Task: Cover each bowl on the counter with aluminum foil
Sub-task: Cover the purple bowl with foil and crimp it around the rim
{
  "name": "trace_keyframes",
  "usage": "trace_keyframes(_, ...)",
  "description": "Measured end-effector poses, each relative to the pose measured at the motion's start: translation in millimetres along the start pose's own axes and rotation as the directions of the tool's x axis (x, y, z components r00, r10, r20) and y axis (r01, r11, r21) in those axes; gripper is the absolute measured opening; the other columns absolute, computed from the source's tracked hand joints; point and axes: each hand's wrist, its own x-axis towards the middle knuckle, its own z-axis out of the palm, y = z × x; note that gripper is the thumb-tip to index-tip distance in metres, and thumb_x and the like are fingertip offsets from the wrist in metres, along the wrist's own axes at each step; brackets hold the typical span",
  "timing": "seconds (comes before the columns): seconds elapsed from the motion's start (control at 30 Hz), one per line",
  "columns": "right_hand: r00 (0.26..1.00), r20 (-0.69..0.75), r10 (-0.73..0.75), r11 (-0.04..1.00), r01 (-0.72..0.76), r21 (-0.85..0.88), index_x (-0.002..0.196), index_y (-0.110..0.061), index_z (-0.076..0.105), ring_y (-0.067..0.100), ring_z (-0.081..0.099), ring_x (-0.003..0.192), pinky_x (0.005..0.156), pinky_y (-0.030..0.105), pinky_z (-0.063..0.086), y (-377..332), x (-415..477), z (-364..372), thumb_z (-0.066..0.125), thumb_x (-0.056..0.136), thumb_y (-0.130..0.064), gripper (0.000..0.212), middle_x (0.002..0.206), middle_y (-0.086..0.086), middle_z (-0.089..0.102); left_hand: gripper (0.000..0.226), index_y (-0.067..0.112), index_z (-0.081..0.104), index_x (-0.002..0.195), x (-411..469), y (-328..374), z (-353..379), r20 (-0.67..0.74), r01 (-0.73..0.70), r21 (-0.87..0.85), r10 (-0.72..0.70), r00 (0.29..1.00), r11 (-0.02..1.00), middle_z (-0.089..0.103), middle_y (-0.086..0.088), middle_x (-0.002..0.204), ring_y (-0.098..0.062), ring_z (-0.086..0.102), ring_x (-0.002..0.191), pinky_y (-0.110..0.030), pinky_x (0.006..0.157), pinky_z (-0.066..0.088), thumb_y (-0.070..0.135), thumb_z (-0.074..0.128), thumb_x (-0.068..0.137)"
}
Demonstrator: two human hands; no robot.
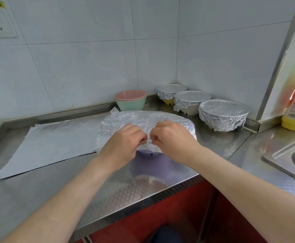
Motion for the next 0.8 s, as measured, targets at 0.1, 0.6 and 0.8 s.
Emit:
trace_keyframes(0.1, 1.0, 0.008, -0.013, 1.0, 0.013, 0.018, 0.101, -0.016, 0.066, 0.028, 0.053, 0.098, 0.078, 0.039, 0.043, -0.7, -0.7, 0.9, 0.063, 0.091, -0.022, 0.012, 0.1, 0.005, 0.061, 0.008, 0.008, 0.063, 0.082, -2.5, 1.9, 3.4, -0.013, 0.006, -0.008, -0.006, 1.0, 1.0, 0.059, -0.003, 0.082, -0.023, 0.051, 0.077, -0.029, 0.07, 0.041, 0.003, 0.056, 0.084)
trace_keyframes(0.6, 0.994, 0.017, -0.106, 0.994, 0.107, -0.005, 0.091, -0.015, 0.067, 0.027, 0.057, 0.087, 0.071, 0.041, 0.049, -6.5, -21.2, -8.1, 0.068, 0.084, -0.022, 0.009, 0.087, 0.003, 0.062, 0.005, 0.016, 0.071, 0.081, -10.0, 21.0, -14.2, 0.012, 0.116, -0.233, -0.117, 0.993, 0.965, 0.063, 0.007, 0.079, -0.009, 0.052, 0.077, -0.025, 0.073, 0.043, 0.016, 0.067, 0.077)
trace_keyframes(0.8, 0.997, 0.051, 0.066, 0.912, -0.081, 0.403, 0.097, -0.017, 0.076, 0.007, 0.056, 0.078, 0.072, 0.014, 0.04, 13.7, -23.0, -35.1, 0.068, 0.089, -0.02, 0.012, 0.091, -0.003, 0.064, 0.022, 0.022, 0.075, 0.087, -4.6, 26.8, -20.0, 0.006, 0.201, -0.299, -0.209, 0.978, 0.933, 0.062, 0.012, 0.086, -0.006, 0.055, 0.085, -0.022, 0.078, 0.043, 0.037, 0.063, 0.078)
